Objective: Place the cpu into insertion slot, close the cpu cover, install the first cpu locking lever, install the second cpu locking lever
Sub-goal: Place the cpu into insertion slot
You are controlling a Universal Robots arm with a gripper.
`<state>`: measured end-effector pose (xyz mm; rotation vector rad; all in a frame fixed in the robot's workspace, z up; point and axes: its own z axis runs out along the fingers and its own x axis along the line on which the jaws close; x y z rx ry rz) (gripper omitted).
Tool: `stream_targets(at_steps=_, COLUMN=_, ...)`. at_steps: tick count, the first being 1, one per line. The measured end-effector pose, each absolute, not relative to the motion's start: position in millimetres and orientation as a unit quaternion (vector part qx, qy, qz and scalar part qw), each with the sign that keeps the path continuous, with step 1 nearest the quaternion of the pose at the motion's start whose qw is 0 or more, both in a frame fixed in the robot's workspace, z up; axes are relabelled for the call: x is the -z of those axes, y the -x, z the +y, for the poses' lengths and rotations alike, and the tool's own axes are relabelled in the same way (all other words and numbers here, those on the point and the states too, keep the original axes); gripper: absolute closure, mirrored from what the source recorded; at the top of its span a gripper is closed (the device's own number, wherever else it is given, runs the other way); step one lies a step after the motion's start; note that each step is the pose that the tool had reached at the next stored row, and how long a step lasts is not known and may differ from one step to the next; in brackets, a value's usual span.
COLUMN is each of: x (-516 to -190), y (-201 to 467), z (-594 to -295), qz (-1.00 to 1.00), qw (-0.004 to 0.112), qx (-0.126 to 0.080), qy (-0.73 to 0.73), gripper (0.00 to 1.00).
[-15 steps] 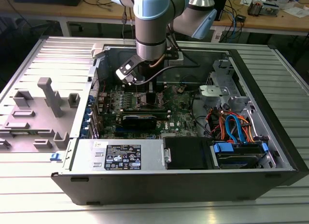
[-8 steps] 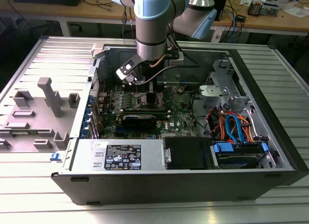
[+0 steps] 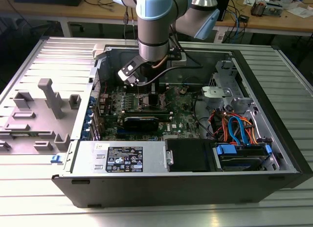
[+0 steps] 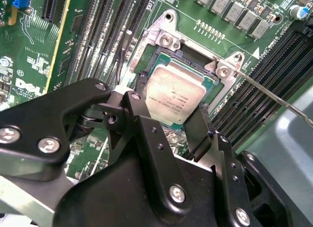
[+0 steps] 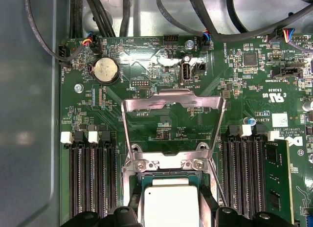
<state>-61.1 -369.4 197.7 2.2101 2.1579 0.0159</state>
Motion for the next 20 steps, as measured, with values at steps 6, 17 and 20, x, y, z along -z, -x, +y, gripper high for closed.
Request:
stream_targets(at_steps=6, x=-197.7, y=60.8, z=-369.3, qz=0.698, qw=0.026, qx=-0.005, qy=-0.715, gripper=0.38)
stream_targets(at_steps=17, x=-209.6, y=60.6, z=-369.4, qz=0.698, qw=0.026, qx=-0.004, qy=-0.715, gripper=0.38)
stream_targets(at_steps=20, x=-214.4, y=60.6, z=-369.4, qz=0.698, qw=0.025, qx=-0.004, qy=-0.715, gripper=0.38)
